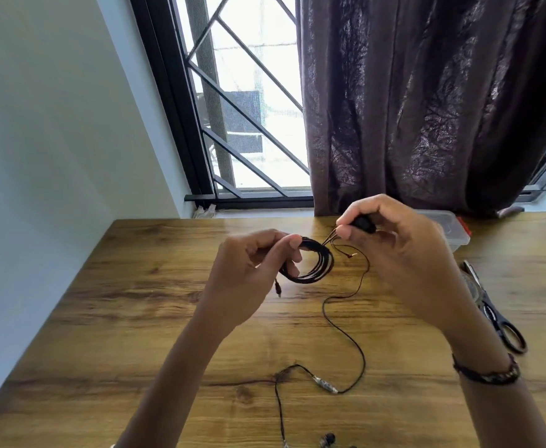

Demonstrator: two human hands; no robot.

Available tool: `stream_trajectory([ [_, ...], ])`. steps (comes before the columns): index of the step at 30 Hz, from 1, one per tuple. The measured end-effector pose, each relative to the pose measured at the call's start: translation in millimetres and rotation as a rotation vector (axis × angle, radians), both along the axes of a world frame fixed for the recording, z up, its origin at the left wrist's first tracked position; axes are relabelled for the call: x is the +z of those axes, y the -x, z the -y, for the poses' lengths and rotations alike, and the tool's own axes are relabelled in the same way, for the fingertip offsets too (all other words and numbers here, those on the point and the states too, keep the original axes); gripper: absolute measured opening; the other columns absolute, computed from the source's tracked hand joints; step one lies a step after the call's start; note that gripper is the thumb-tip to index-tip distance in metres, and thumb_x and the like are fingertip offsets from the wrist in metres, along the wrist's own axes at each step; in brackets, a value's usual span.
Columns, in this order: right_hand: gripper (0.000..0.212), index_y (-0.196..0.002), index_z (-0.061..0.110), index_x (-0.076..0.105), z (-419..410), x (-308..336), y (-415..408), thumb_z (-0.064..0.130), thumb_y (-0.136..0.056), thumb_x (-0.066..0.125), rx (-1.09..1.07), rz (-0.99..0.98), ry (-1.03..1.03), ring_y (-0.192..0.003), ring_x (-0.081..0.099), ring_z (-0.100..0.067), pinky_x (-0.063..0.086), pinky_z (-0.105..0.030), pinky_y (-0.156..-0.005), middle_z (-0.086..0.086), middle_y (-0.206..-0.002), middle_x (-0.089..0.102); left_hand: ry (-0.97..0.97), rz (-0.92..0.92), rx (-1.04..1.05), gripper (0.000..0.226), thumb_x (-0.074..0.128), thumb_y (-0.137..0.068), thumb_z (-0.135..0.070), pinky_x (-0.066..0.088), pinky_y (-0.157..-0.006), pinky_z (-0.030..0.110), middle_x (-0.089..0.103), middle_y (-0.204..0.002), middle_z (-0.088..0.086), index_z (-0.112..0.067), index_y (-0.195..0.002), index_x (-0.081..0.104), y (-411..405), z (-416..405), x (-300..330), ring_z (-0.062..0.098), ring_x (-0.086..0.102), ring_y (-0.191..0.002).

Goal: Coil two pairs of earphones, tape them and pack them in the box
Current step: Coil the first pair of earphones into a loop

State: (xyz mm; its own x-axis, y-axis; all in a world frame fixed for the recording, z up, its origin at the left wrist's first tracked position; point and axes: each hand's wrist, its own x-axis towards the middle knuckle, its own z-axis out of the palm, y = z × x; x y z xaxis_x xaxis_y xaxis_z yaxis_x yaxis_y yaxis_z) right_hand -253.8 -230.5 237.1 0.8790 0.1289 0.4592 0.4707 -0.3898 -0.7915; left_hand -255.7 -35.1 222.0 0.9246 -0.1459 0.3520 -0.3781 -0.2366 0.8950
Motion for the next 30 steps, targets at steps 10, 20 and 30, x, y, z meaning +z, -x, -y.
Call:
stream_trajectory([
  [10,0.023,-0.104,0.008,0.061,-39.8,-53.9,1.9,0.024,-0.087,0.062,0.259,-0.295,-0.785,-0.093,0.061,-0.017,0.052,-0.023,-0.084,-0.012,-0.100,0.062,0.375,-0.181,-0.057,0.022,0.058,-0.081,-0.028,0.049,-0.067,0.019,0.063,-0.062,-0.003,-0.017,-0.067,0.071,4.1,14.5,3.4,0.006,0.056,-0.057],
  [20,0.024,-0.102,0.004,0.066,-51.7,-53.9,10.2,0.017,-0.082,0.063,0.247,-0.491,-1.019,-0.094,0.066,-0.015,0.053,-0.018,-0.079,-0.010,-0.101,0.070,0.164,-0.001,0.128,0.023,0.058,-0.085,-0.029,0.051,-0.066,0.020,0.069,-0.075,-0.002,-0.014,-0.075,0.071,2.2,20.2,-5.7,0.007,0.063,-0.071],
  [30,0.028,-0.110,0.005,0.062,-44.8,-48.3,13.5,0.008,-0.083,0.059,0.356,-0.656,-1.113,-0.090,0.067,-0.009,0.055,-0.018,-0.073,-0.007,-0.104,0.071,-0.097,0.170,0.244,0.017,0.061,-0.091,-0.018,0.048,-0.053,0.015,0.065,-0.085,-0.013,-0.015,-0.078,0.071,4.6,16.7,-4.4,0.007,0.062,-0.068],
])
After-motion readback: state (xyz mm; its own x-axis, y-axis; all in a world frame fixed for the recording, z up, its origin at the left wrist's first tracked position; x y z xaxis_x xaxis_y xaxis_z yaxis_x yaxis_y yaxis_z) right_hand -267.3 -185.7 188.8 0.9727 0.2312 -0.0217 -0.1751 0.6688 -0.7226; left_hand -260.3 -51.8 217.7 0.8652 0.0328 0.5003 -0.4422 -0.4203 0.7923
